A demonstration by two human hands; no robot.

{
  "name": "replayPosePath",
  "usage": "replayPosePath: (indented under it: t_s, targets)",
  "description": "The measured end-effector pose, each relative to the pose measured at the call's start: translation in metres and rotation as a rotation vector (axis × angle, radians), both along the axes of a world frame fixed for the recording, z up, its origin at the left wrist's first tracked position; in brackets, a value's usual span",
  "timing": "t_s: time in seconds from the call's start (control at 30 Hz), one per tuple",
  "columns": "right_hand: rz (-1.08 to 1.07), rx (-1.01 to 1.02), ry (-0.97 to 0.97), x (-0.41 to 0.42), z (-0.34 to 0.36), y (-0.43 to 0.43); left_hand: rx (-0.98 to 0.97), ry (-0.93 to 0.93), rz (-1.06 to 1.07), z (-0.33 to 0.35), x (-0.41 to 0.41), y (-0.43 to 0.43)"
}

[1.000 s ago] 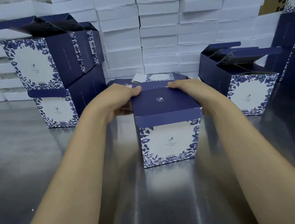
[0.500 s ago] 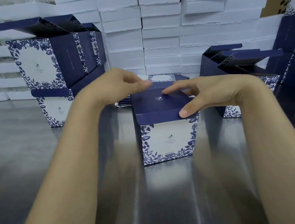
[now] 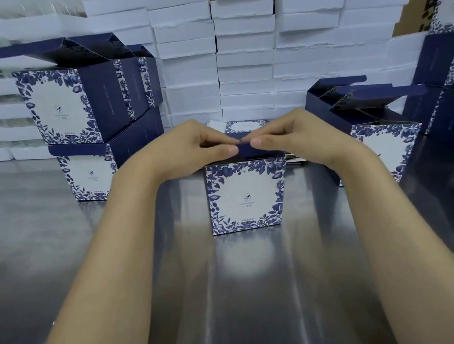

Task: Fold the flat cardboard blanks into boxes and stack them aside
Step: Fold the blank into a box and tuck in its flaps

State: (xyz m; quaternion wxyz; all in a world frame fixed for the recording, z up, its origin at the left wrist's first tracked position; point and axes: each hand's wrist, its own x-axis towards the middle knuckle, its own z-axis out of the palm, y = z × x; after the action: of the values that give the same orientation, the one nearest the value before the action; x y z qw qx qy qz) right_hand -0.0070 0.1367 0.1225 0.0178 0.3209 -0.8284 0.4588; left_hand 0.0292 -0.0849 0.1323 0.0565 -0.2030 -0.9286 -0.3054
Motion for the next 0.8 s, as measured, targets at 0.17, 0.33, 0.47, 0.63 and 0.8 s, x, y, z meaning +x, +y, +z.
replayPosePath:
  t_s: [0.17, 0.33, 0.47, 0.63, 0.8]
  targets:
    - [-0.095, -0.198, 0.227, 0.000, 0.001, -0.016, 0.040, 0.257, 0.119, 0.003, -0.001, 0.004]
    - [-0.192, -0.237, 0.404, 0.000, 0.002, -0.026, 0.024, 0.354, 0.180, 0.006, -0.001, 0.007]
    - [-0.144, -0.307, 0.212, -0.004, 0.006, -0.016, 0.208, 0.180, 0.129, 0.009, 0.005, 0.001]
    - [-0.151, -0.368, 0.130, -0.010, 0.005, 0.003, 0.124, 0.027, 0.123, 0.013, 0.008, -0.006]
    - [-0.282, -0.207, -0.167, -0.018, -0.001, 0.011, -0.306, -0.192, 0.334, 0.016, 0.010, 0.004]
